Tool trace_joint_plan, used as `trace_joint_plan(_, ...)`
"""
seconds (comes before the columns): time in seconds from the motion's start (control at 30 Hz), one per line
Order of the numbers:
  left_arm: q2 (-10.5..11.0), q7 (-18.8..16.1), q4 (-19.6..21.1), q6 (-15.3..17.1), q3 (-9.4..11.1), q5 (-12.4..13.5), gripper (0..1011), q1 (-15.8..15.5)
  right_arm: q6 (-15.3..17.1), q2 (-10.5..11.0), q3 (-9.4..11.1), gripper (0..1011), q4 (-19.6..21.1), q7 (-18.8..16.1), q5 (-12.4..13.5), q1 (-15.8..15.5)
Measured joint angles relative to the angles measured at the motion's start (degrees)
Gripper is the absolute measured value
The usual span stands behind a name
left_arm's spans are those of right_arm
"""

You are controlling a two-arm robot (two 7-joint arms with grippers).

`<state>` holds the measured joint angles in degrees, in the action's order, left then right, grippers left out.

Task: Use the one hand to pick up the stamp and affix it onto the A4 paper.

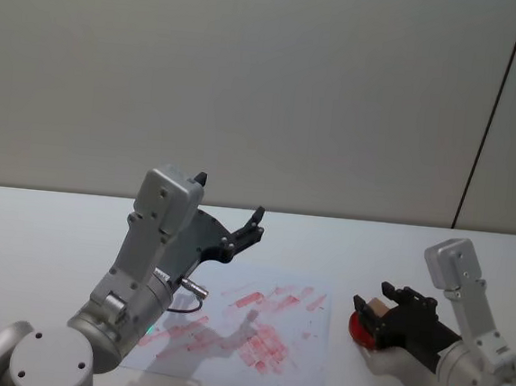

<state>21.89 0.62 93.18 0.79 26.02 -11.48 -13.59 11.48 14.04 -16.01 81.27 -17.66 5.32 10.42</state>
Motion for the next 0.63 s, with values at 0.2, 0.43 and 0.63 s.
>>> trace_joint_plan(0.2, 0.0, 0.0, 0.0, 0.0, 0.0, 0.0, 1002, 0.0, -0.1, -0.2, -0.1, 645, -0.4, -0.1, -0.2, 0.2)
trace_joint_plan(0.43, 0.0, 0.0, 0.0, 0.0, 0.0, 0.0, 1003, 0.0, -0.3, -0.3, -0.2, 893, -0.7, -0.1, -0.4, 0.4)
trace_joint_plan(0.63, 0.0, 0.0, 0.0, 0.0, 0.0, 0.0, 1002, 0.0, -0.3, -0.3, -0.2, 1001, -0.9, -0.2, -0.4, 0.5)
